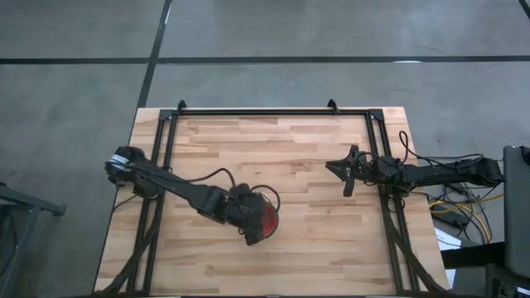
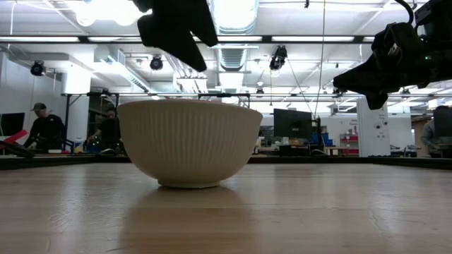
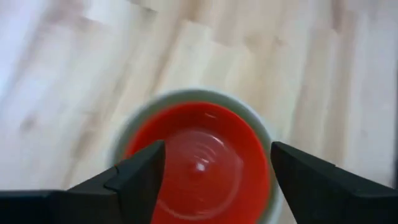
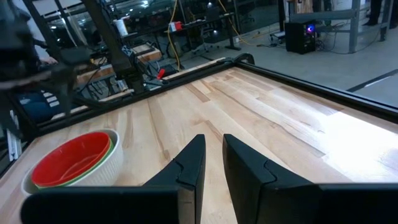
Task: Nest bowls inside each other
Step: Return to Home Position
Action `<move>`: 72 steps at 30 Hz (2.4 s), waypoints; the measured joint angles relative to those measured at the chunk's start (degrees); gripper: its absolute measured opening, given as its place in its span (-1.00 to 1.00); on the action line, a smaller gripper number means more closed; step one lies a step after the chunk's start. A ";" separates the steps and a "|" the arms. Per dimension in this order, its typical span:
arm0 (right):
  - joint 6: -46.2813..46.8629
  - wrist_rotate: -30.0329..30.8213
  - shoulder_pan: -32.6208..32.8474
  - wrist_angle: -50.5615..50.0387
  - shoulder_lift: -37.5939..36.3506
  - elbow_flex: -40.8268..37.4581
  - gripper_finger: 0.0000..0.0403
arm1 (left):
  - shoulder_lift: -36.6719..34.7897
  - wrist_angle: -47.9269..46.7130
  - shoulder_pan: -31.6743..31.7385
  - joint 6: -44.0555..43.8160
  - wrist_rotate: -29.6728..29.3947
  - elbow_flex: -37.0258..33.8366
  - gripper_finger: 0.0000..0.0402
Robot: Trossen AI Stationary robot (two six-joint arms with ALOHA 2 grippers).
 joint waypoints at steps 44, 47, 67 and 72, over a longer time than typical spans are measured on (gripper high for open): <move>0.00 -0.09 0.02 -0.01 0.00 -0.02 -0.73 | -8.94 5.89 0.52 17.01 -16.00 0.13 -0.77; 0.00 -0.09 0.02 -0.01 0.00 -0.01 -0.73 | -9.63 6.14 0.52 18.13 -16.39 0.07 -0.92; 0.00 -0.09 0.01 -0.01 -0.02 -0.01 -0.73 | -22.88 12.85 0.25 23.49 -18.88 -10.04 -0.96; 0.00 -0.09 0.00 -0.01 0.00 -0.02 -0.73 | -31.79 23.08 -0.02 23.55 -18.41 -21.60 -0.96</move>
